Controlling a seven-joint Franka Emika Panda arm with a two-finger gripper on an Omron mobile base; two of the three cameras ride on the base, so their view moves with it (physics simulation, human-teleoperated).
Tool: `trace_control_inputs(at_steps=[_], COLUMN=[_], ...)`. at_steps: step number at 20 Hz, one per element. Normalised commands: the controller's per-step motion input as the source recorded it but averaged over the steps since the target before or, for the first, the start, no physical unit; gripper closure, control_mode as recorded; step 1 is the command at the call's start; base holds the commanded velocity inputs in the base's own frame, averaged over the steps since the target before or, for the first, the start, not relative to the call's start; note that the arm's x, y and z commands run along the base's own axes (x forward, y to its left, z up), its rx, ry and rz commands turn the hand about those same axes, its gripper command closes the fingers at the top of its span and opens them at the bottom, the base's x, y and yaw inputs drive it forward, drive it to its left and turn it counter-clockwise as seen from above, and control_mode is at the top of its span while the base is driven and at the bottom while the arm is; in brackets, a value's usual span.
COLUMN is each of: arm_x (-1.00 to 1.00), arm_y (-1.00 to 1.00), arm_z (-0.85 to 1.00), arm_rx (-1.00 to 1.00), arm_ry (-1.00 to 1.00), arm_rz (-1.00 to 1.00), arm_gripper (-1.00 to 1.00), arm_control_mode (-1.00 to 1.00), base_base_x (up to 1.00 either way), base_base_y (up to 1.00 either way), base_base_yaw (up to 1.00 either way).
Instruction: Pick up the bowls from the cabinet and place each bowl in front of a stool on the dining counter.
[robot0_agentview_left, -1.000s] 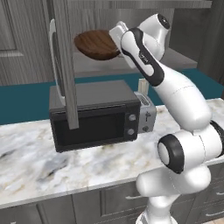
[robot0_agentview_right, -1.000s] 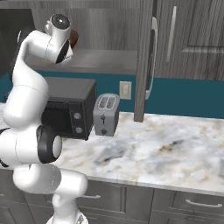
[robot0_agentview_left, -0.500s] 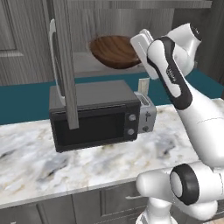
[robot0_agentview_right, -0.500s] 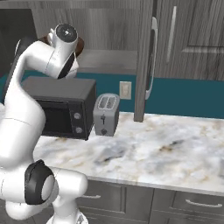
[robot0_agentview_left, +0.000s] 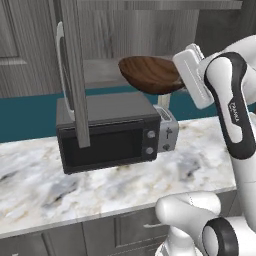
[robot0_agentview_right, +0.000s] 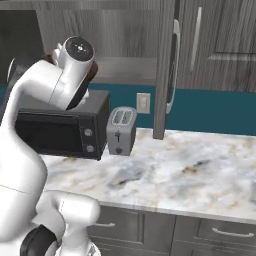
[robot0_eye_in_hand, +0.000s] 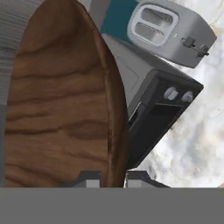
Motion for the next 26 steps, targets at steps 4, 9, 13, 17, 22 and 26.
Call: trace_control_inputs(at_steps=[4, 9, 13, 17, 22, 26], arm_x=[-0.58, -0.15, -0.39, -0.45, -0.35, -0.31], arm_y=[0.00, -0.07, -0.48, -0.36, -0.02, -0.02], arm_z=[0.00, -0.20, -0.22, -0.22, -0.18, -0.16], arm_rx=[0.00, 0.00, -0.02, -0.05, -0.09, -0.07], arm_ry=[0.24, 0.10, 0.00, 0.00, 0.00, 0.00], arm_rz=[0.00, 0.00, 0.00, 0.00, -0.02, -0.03], arm_gripper=[1.00, 1.00, 1.00, 1.00, 1.00, 1.00], arm_control_mode=[-1.00, -1.00, -1.00, -1.00, -1.00, -1.00], base_base_x=[0.00, 0.00, 0.00, 0.00, 0.00, 0.00], base_base_y=[0.00, 0.00, 0.00, 0.00, 0.00, 0.00], base_base_yaw=[0.00, 0.00, 0.00, 0.00, 0.00, 0.00])
